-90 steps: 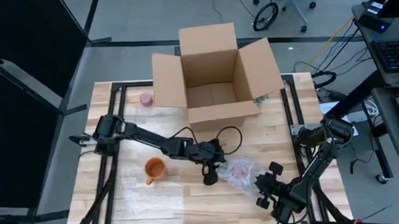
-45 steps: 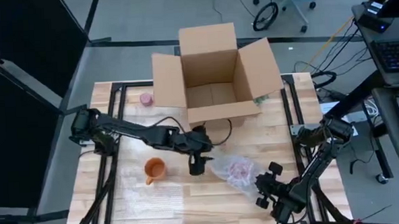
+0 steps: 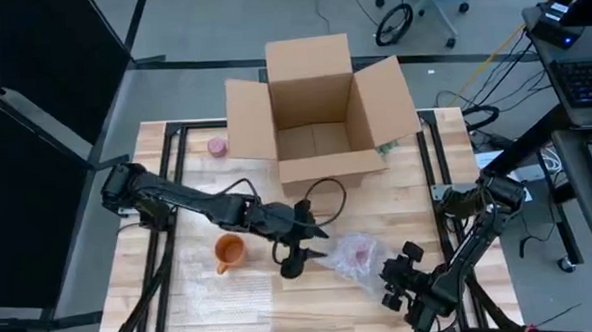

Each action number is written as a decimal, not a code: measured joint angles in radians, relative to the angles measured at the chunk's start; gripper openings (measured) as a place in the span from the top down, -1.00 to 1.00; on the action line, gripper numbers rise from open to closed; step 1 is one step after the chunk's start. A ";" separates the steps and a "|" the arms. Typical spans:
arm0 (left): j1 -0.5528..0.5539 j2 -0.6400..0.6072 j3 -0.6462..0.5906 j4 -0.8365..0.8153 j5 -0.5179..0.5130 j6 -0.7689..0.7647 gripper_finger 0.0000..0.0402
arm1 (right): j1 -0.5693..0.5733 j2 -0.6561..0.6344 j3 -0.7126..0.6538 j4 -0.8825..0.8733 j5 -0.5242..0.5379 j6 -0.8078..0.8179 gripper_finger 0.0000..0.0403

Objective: Wrap mug
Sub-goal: Wrap the pink cup with the bubble wrap

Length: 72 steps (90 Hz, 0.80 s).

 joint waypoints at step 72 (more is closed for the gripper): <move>-0.036 0.104 0.041 -0.057 -0.349 0.106 0.05 | -0.006 0.000 0.000 0.051 -0.033 0.024 -0.05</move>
